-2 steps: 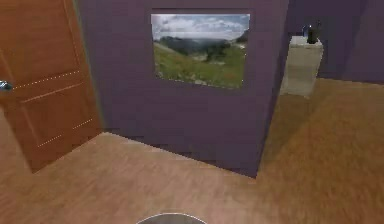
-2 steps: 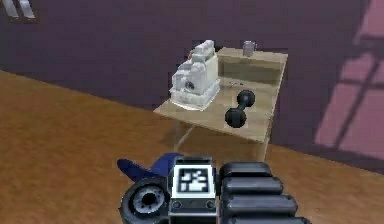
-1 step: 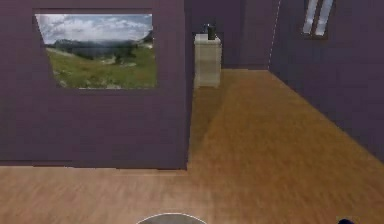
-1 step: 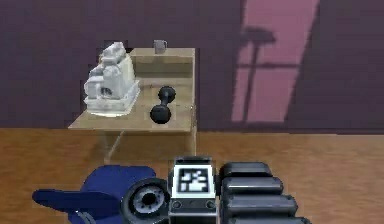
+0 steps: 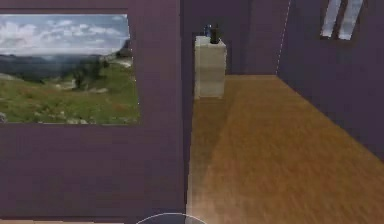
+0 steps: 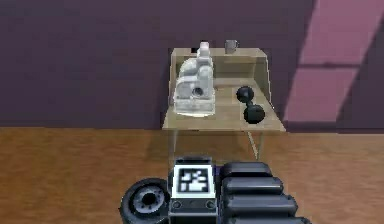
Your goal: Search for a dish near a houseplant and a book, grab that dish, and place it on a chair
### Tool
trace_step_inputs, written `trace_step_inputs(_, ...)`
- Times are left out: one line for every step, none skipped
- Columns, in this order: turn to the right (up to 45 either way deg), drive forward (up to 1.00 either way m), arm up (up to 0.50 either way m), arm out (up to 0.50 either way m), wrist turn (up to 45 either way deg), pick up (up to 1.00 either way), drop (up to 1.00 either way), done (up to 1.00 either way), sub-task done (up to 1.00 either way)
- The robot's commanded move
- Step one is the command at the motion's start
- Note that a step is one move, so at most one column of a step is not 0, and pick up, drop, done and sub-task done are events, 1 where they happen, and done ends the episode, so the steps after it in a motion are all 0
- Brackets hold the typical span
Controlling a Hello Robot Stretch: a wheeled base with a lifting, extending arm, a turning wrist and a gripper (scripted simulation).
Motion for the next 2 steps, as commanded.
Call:
trace_step_inputs(39.0, 0.00, 0.00, 0.00, 0.0, 0.00, 0.00, 0.00, 0.00)
trace_step_inputs(0.0, 0.60, 0.00, 0.00, 0.0, 0.00, 0.00, 0.00, 0.00)
